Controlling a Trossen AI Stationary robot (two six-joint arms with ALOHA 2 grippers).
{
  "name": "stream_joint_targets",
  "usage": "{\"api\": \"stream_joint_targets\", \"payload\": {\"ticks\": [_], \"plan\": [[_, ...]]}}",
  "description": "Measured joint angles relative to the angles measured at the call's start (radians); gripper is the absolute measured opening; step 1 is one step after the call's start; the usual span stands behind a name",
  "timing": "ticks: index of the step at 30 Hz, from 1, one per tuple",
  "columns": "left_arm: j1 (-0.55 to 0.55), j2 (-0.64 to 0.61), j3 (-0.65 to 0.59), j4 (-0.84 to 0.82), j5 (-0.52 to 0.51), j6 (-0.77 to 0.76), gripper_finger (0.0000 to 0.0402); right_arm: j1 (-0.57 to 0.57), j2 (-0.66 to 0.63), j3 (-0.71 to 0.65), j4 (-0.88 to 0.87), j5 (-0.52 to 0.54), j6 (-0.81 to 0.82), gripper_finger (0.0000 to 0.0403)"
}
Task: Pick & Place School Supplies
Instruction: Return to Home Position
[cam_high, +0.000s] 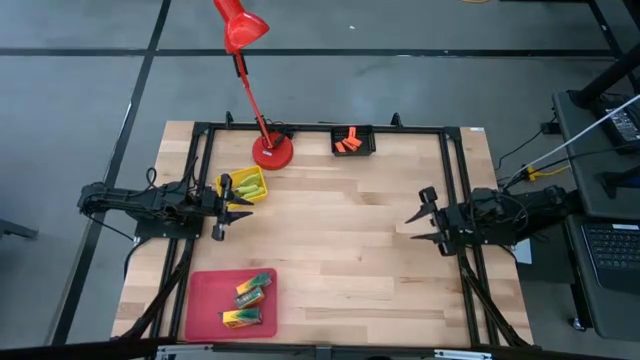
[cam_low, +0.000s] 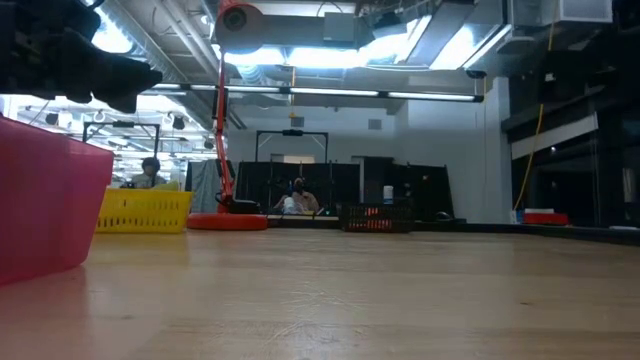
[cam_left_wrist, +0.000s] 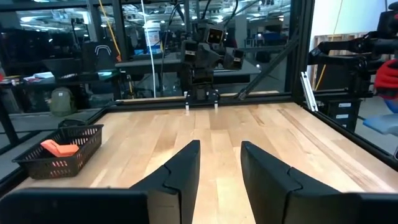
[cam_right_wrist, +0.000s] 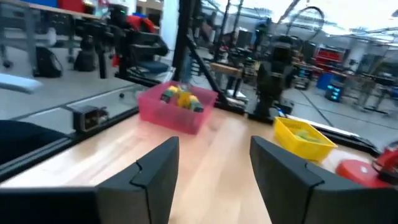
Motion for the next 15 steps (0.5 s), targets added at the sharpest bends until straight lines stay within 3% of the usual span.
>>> {"api": "stream_joint_targets", "payload": {"ticks": [7,15], "plan": [[0.0,0.0,0.0,0.0,0.0,0.0,0.0111,-0.011,0.0,-0.001,-0.02,0.14,0.067,0.019],[0.0,0.0,0.0,0.0,0.0,0.0,0.0116,-0.011,0.001,-0.001,-0.019,0.121,0.225,0.0189]]}}
